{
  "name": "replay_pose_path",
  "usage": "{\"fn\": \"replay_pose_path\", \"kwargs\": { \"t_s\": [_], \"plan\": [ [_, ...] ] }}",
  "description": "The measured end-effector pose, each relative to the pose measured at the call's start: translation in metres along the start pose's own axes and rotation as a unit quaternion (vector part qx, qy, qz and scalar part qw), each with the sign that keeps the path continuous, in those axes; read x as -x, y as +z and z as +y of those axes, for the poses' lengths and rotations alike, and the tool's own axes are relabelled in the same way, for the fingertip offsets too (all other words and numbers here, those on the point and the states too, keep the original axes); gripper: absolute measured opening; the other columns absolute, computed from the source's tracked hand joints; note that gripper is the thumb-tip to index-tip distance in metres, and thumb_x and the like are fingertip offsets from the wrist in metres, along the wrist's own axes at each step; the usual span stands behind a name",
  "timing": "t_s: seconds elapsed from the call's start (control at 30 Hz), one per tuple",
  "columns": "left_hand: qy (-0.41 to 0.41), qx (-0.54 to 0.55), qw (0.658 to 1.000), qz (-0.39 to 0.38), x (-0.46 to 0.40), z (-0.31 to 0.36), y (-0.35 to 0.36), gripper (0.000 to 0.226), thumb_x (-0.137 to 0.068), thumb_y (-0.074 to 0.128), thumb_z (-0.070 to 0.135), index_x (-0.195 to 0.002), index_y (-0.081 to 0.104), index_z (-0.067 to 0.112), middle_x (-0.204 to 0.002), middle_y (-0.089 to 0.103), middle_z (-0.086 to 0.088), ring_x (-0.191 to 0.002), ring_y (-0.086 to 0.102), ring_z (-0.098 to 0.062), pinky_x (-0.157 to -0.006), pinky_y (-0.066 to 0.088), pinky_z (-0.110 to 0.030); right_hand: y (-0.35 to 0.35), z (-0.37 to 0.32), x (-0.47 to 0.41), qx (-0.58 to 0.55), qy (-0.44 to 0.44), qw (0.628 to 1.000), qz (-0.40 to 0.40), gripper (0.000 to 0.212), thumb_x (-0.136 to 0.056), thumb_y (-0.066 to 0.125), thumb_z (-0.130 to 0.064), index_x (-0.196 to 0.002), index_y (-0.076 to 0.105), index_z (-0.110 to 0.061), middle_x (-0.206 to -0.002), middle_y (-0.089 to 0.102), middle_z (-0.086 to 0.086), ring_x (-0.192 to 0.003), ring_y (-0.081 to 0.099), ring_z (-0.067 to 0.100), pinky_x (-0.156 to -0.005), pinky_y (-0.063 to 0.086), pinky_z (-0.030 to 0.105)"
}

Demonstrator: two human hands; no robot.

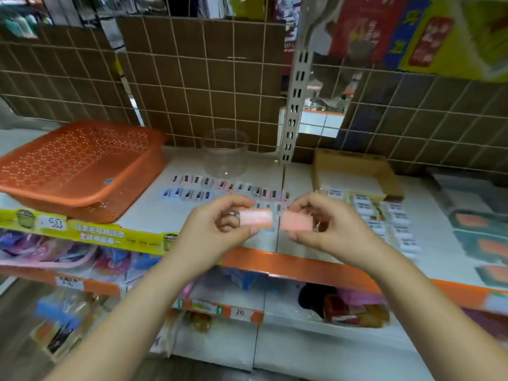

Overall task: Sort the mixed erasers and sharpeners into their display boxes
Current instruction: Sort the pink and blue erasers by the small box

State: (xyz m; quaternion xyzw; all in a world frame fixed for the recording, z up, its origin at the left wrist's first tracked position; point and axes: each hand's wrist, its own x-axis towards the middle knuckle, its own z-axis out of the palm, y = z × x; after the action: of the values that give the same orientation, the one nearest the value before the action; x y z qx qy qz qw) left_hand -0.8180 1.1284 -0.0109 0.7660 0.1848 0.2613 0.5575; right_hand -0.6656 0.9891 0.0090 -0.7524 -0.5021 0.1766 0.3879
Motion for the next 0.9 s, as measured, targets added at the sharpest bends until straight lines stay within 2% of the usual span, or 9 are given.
{"fn": "replay_pose_path", "kwargs": {
  "t_s": [0.13, 0.2, 0.3, 0.4, 0.47, 0.6, 0.77, 0.83, 0.9],
  "plan": [
    [0.008, 0.000, 1.000, -0.003, 0.021, 0.006, 0.032, 0.033, -0.071, 0.075, 0.002, -0.085, 0.064, 0.029, -0.078, 0.068, 0.014, -0.068, 0.057, 0.002, -0.061, 0.046, -0.011, -0.018, 0.015, 0.038, 0.037, 0.004, 0.999, 0.006, 0.034, -0.071, 0.076, -0.012, -0.086, 0.056, -0.035, -0.094, 0.059, -0.012, -0.080, 0.051, -0.002, -0.064, 0.036, 0.009],
    [0.042, -0.021, 0.999, -0.007, 0.029, 0.009, 0.049, 0.022, -0.069, 0.076, 0.019, -0.086, 0.065, 0.029, -0.086, 0.067, 0.008, -0.076, 0.058, 0.002, -0.062, 0.045, -0.010, -0.029, 0.024, 0.055, 0.055, 0.005, 0.998, 0.011, 0.033, -0.070, 0.077, -0.012, -0.091, 0.058, -0.031, -0.093, 0.057, -0.010, -0.084, 0.049, -0.002, -0.066, 0.034, 0.006],
    [0.086, -0.066, 0.994, -0.012, 0.036, 0.016, 0.076, 0.025, -0.064, 0.065, 0.039, -0.087, 0.065, 0.029, -0.091, 0.061, 0.003, -0.079, 0.055, -0.001, -0.067, 0.041, -0.007, -0.049, 0.038, 0.080, 0.070, 0.016, 0.997, 0.019, 0.033, -0.070, 0.078, -0.015, -0.096, 0.063, -0.027, -0.091, 0.054, -0.010, -0.085, 0.050, 0.002, -0.068, 0.034, 0.006],
    [0.108, -0.085, 0.990, -0.027, 0.035, 0.024, 0.108, 0.026, -0.066, 0.063, 0.041, -0.090, 0.064, 0.033, -0.088, 0.060, 0.006, -0.076, 0.054, 0.001, -0.071, 0.039, -0.006, -0.073, 0.054, 0.102, 0.082, 0.029, 0.996, 0.037, 0.033, -0.070, 0.078, -0.015, -0.101, 0.067, -0.021, -0.094, 0.057, -0.006, -0.084, 0.050, 0.006, -0.068, 0.034, 0.007],
    [0.112, -0.089, 0.989, -0.035, 0.032, 0.030, 0.132, 0.029, -0.066, 0.063, 0.043, -0.094, 0.063, 0.035, -0.089, 0.059, 0.009, -0.078, 0.053, 0.003, -0.073, 0.039, -0.007, -0.089, 0.065, 0.114, 0.081, 0.034, 0.995, 0.047, 0.035, -0.070, 0.078, -0.014, -0.103, 0.068, -0.018, -0.093, 0.057, -0.007, -0.084, 0.049, 0.002, -0.070, 0.034, 0.004],
    [0.125, -0.101, 0.987, -0.025, 0.014, 0.043, 0.199, 0.038, -0.068, 0.069, 0.037, -0.104, 0.064, 0.026, -0.092, 0.059, 0.008, -0.082, 0.053, 0.005, -0.076, 0.037, -0.006, -0.138, 0.103, 0.134, 0.089, 0.047, 0.992, 0.072, 0.042, -0.069, 0.078, -0.016, -0.109, 0.066, -0.018, -0.089, 0.055, -0.014, -0.082, 0.049, -0.001, -0.071, 0.034, 0.004],
    [0.135, -0.120, 0.983, -0.026, -0.021, 0.056, 0.290, 0.035, -0.071, 0.060, 0.046, -0.101, 0.063, 0.029, -0.092, 0.059, 0.014, -0.087, 0.054, 0.008, -0.078, 0.037, -0.004, -0.213, 0.171, 0.152, 0.095, 0.057, 0.990, 0.088, 0.035, -0.068, 0.079, -0.013, -0.101, 0.069, -0.015, -0.097, 0.061, -0.006, -0.092, 0.052, 0.008, -0.076, 0.034, 0.004],
    [0.123, -0.118, 0.985, -0.022, -0.034, 0.055, 0.321, 0.032, -0.071, 0.066, 0.041, -0.100, 0.064, 0.028, -0.092, 0.059, 0.014, -0.084, 0.054, 0.007, -0.076, 0.037, -0.005, -0.240, 0.197, 0.155, 0.107, 0.060, 0.989, 0.086, 0.033, -0.067, 0.079, -0.011, -0.099, 0.070, -0.012, -0.095, 0.060, -0.007, -0.095, 0.053, 0.010, -0.078, 0.035, 0.009],
    [0.117, -0.131, 0.984, -0.011, -0.046, 0.052, 0.348, 0.027, -0.075, 0.072, 0.026, -0.101, 0.066, 0.023, -0.093, 0.060, 0.012, -0.083, 0.054, 0.005, -0.075, 0.037, -0.005, -0.263, 0.221, 0.155, 0.122, 0.070, 0.985, 0.098, 0.034, -0.066, 0.080, -0.011, -0.099, 0.070, -0.011, -0.095, 0.059, -0.005, -0.095, 0.053, 0.012, -0.078, 0.035, 0.016]
  ]
}}
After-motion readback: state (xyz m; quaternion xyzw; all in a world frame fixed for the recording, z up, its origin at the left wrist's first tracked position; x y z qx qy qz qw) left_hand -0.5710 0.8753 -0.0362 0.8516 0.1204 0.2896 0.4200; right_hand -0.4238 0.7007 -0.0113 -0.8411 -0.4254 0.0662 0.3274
